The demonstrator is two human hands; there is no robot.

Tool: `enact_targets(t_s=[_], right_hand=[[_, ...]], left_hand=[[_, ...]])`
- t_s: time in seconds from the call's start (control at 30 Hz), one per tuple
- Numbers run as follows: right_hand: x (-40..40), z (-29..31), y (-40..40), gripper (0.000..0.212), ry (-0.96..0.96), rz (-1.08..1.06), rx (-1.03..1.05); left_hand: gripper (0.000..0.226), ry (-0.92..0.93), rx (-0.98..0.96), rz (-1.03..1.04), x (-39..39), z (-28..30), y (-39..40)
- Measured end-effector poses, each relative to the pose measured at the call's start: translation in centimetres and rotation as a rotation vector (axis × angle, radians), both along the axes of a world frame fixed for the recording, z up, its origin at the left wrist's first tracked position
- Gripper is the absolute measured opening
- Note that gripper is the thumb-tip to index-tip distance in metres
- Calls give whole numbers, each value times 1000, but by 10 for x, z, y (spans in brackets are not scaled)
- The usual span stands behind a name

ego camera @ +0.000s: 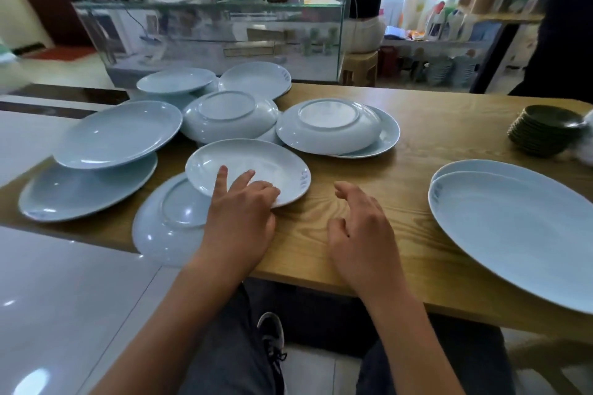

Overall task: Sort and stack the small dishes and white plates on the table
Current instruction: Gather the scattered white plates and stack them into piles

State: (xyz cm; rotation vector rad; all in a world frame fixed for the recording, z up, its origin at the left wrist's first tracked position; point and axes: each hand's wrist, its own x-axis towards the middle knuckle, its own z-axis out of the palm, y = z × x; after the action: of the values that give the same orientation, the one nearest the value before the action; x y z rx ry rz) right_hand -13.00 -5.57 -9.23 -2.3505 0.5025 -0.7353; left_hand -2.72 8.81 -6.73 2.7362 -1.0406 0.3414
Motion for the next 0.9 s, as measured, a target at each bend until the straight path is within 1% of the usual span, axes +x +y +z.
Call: enact_targets(t_s=[0.07, 0.2, 0.3, 0.37, 0.47, 0.6, 0.7, 0.8, 0.83, 0.9], right_hand=[[-2, -2, 1, 49, 12, -12, 22], [-5, -1, 0, 47, -29, -30, 66], [-4, -1, -2, 47, -33, -48, 108], [-4, -2, -2, 47, -38, -52, 113], [-2, -2, 0, 47, -84, -51, 131], [-4, 7, 1, 52, -194, 16, 155], [-6, 15, -2, 64, -258, 49, 80], [-13, 26, -12, 79, -254, 78, 5], [-17, 31, -16, 78, -228, 82, -6], [-27, 40, -28, 68, -176, 56, -16]], left_hand=[[36, -38, -18, 8, -4, -4, 0], [45, -92, -87, 74, -16, -3, 0], [39, -85, -130, 113, -24, 4, 3], [35, -67, -203, 125, -29, 9, 8], [30, -46, -360, 82, -35, 15, 16], [27, -106, -480, -1, -44, 22, 14], [24, -144, -539, -41, -47, 26, 2], [23, -173, -581, -99, -47, 29, -16], [23, -181, -585, -125, -48, 29, -23], [23, -197, -588, -197, -49, 33, -44]])
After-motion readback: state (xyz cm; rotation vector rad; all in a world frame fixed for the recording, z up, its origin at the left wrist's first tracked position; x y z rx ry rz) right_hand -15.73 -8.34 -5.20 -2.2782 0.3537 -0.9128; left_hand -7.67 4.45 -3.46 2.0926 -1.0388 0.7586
